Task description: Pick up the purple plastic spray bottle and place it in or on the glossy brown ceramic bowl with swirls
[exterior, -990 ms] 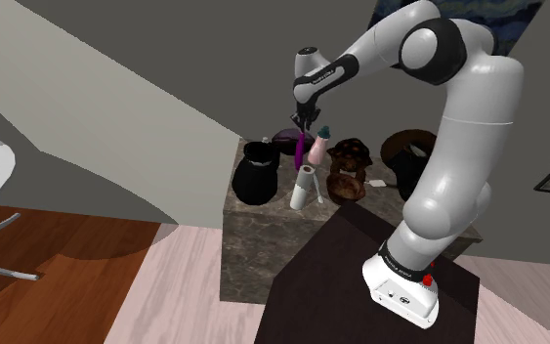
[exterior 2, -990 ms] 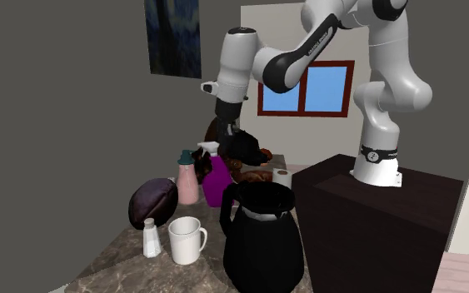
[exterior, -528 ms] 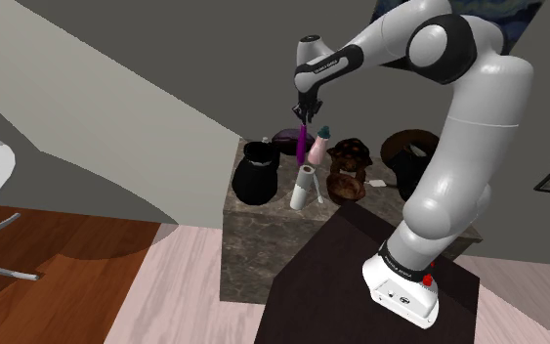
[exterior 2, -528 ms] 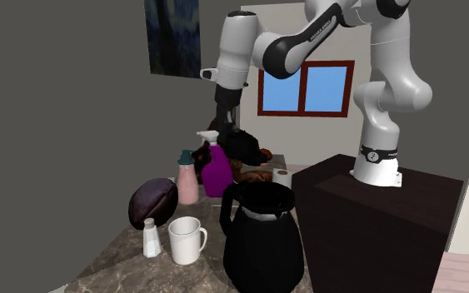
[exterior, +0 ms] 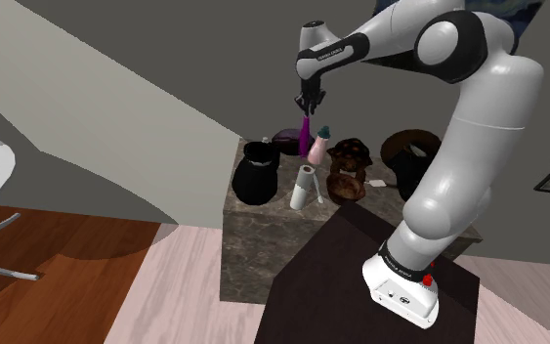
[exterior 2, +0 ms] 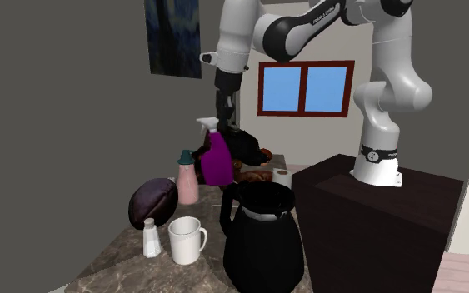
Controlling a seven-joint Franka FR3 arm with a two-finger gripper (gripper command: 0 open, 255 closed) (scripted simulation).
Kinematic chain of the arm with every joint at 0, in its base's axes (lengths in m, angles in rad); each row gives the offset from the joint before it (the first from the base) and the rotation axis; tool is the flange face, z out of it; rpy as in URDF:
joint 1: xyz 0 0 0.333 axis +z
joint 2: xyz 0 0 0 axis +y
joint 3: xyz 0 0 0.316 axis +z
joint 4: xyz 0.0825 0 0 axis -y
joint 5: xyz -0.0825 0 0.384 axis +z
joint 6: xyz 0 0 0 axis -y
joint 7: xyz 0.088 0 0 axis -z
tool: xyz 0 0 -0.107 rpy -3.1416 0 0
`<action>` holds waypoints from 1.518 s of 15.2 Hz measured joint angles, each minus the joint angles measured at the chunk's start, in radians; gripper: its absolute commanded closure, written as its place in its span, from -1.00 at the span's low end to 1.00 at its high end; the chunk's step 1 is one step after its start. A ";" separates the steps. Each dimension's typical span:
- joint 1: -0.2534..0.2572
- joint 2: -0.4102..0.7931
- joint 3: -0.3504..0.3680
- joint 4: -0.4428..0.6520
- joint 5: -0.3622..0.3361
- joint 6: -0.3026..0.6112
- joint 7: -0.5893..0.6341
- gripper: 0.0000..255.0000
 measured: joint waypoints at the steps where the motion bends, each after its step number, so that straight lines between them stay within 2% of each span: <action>1: 0.001 -0.006 0.001 0.005 0.001 -0.011 -0.003 1.00; 5: 0.000 -0.035 0.001 0.011 0.006 -0.044 -0.017 1.00; 15: -0.054 -0.357 -0.051 -0.273 -0.024 -0.050 -0.115 1.00; 23: -0.107 -0.628 -0.109 -0.435 -0.062 -0.125 -0.231 1.00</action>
